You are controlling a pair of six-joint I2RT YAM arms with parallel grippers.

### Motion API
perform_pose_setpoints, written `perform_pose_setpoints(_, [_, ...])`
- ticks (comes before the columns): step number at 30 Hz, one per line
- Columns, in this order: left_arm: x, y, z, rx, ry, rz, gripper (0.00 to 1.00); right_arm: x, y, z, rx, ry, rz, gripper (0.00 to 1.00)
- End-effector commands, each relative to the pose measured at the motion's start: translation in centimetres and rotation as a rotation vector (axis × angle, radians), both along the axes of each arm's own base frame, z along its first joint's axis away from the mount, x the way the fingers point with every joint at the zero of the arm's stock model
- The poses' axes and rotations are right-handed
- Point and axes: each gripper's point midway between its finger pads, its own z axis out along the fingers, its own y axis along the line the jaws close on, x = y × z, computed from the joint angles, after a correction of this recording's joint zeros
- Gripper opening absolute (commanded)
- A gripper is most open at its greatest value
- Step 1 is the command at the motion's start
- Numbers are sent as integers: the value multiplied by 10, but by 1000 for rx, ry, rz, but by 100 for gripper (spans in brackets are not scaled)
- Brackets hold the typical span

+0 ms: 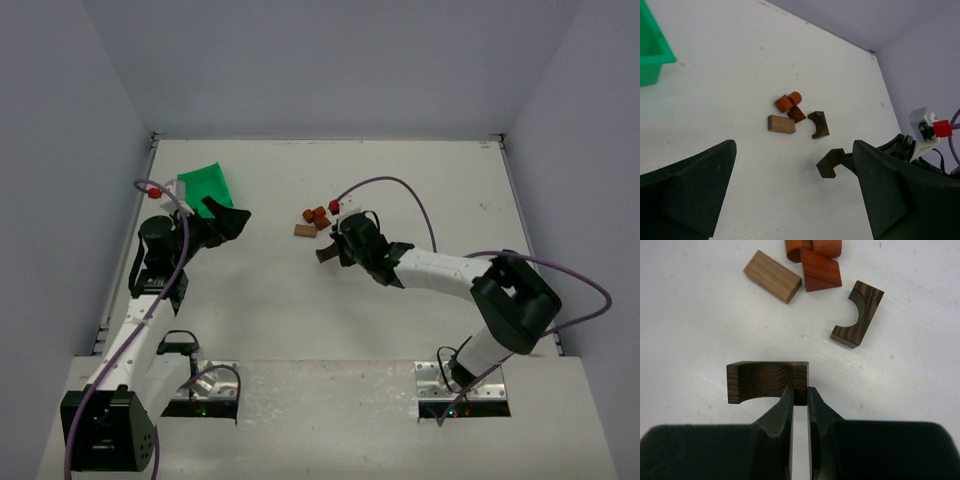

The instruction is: Build the wood block tower

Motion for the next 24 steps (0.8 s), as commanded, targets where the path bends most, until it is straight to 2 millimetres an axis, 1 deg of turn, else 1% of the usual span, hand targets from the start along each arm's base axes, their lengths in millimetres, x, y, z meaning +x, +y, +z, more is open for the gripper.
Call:
perform_pose_setpoints(1, [-18, -63, 27, -61, -141, -400, 100, -30, 22, 77, 255, -313, 296, 0])
perform_pose_setpoints(2, [-20, -68, 27, -71, -143, -431, 100, -38, 20, 85, 278, -355, 331, 0])
perform_pose_setpoints(3, [-27, -82, 28, -88, -150, -499, 100, -49, 16, 97, 305, -415, 375, 0])
perform_pose_setpoints(5, [-39, -102, 29, -126, -161, -611, 100, -69, 14, 114, 347, -518, 476, 0])
perform_pose_setpoints(7, [-56, -126, 28, -162, -144, -757, 100, -91, 11, 134, 396, -644, 578, 0])
perform_pose_setpoints(8, [-65, -137, 28, -176, -139, -831, 100, -96, 9, 138, 401, -687, 601, 0])
perform_pose_setpoints(10, [-77, -153, 35, -189, -158, -933, 100, -108, 5, 158, 422, -781, 647, 0])
perform_pose_setpoints(14, [-97, -185, 33, -209, -120, -1099, 100, -115, -6, 186, 410, -942, 652, 0])
perform_pose_setpoints(16, [-107, -195, 32, -229, -99, -1168, 100, -119, -11, 201, 418, -1014, 650, 0])
perform_pose_setpoints(18, [-117, -200, 39, -242, -131, -1228, 100, -121, -13, 214, 421, -1064, 650, 0])
perform_pose_setpoints(20, [-126, -204, 44, -256, -144, -1268, 100, -124, -12, 222, 421, -1093, 670, 0])
perform_pose_setpoints(22, [-133, -209, 49, -258, -158, -1296, 100, -127, -10, 227, 428, -1108, 687, 0])
perform_pose_setpoints(24, [-137, -212, 51, -261, -165, -1309, 97, -130, -8, 229, 437, -1112, 709, 0])
